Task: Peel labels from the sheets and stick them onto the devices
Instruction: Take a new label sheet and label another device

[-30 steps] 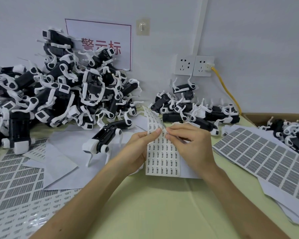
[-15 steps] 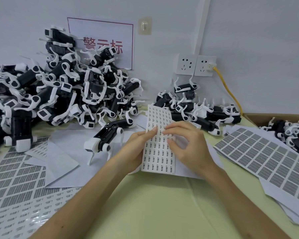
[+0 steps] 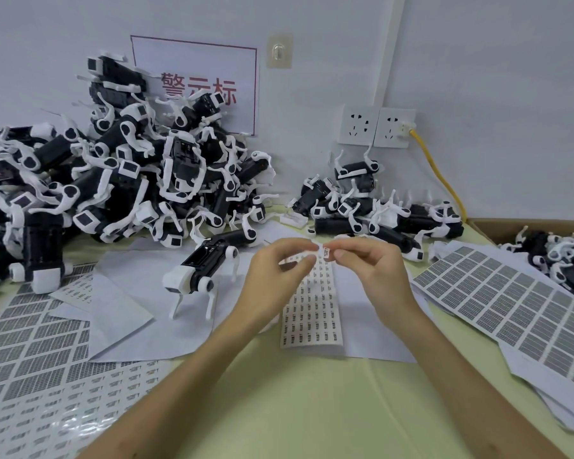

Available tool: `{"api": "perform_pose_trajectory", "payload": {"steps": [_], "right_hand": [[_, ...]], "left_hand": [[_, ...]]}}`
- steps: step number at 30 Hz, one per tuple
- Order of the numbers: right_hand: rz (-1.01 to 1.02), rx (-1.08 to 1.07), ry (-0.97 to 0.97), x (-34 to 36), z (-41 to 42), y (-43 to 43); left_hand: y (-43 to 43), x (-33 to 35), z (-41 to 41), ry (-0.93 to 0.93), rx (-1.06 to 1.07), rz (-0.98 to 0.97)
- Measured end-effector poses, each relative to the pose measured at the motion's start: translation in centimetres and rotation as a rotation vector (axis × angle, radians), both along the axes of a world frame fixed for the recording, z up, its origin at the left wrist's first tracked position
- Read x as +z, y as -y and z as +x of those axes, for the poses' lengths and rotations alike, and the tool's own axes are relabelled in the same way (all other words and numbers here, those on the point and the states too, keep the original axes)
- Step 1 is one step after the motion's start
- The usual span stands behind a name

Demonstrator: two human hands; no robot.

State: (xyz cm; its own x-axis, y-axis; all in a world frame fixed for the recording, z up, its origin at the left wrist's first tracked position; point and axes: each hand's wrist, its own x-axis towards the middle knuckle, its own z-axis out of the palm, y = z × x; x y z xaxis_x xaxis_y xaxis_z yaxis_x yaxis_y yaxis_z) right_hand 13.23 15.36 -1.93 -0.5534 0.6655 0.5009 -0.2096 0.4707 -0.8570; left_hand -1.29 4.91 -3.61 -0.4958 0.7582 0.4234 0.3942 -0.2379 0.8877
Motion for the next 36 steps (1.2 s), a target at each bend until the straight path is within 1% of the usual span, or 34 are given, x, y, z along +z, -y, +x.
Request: {"api": "perform_pose_trajectory", "payload": {"steps": [6, 8, 17, 24, 26, 27, 28, 30, 31, 32, 33, 34, 35, 36], "right_hand": [[0.046, -0.066, 0.051, -0.2, -0.2, 0.0], [0.069, -0.083, 0.051, -0.3, -0.2, 0.0], [0.077, -0.144, 0.028, -0.3, 0.0, -0.3], [0.080, -0.118, 0.069, -0.3, -0.1, -0.4], [0.085, -0.129, 0.092, -0.3, -0.2, -0.4], [0.092, -0.133, 0.107, -0.4, -0.2, -0.5], [0.099, -0.136, 0.123, -0.4, -0.3, -0.4], [0.098, -0.140, 0.143, -0.5, -0.4, -0.3], [0.088, -0.141, 0.144, -0.5, -0.4, -0.3], [0.074, -0.142, 0.138, -0.5, -0.4, -0.3], [0.056, -0.143, 0.125, -0.4, -0.3, -0.4], [0.035, -0.146, 0.108, -0.4, -0.2, -0.4], [0.016, -0.148, 0.092, -0.3, -0.2, -0.5], [-0.002, -0.149, 0.075, -0.2, -0.1, -0.6]], "left_hand": [[-0.1, 0.0, 0.0, 0.198, -0.128, -0.009], [0.0, 0.0, 0.0, 0.229, -0.144, -0.001], [0.3, 0.4, 0.2, 0.217, -0.187, -0.038], [0.2, 0.2, -0.1, 0.194, -0.216, -0.017], [0.3, 0.5, -0.1, 0.143, -0.203, -0.029], [0.4, 0.6, -0.1, 0.062, -0.161, -0.034], [0.5, 0.7, -0.3, -0.079, -0.067, -0.038], [0.9, 1.2, -0.7, -0.436, 0.227, -0.048], [1.3, 1.6, -1.1, -0.556, 0.392, -0.047], [1.8, 2.3, -1.7, -0.607, 0.535, -0.065], [2.3, 2.8, -2.5, -0.612, 0.653, -0.120], [2.9, 3.3, -3.7, -0.585, 0.735, -0.217], [3.6, 3.8, -5.0, -0.523, 0.771, -0.351], [4.3, 4.2, -6.3, -0.446, 0.759, -0.499]]}}
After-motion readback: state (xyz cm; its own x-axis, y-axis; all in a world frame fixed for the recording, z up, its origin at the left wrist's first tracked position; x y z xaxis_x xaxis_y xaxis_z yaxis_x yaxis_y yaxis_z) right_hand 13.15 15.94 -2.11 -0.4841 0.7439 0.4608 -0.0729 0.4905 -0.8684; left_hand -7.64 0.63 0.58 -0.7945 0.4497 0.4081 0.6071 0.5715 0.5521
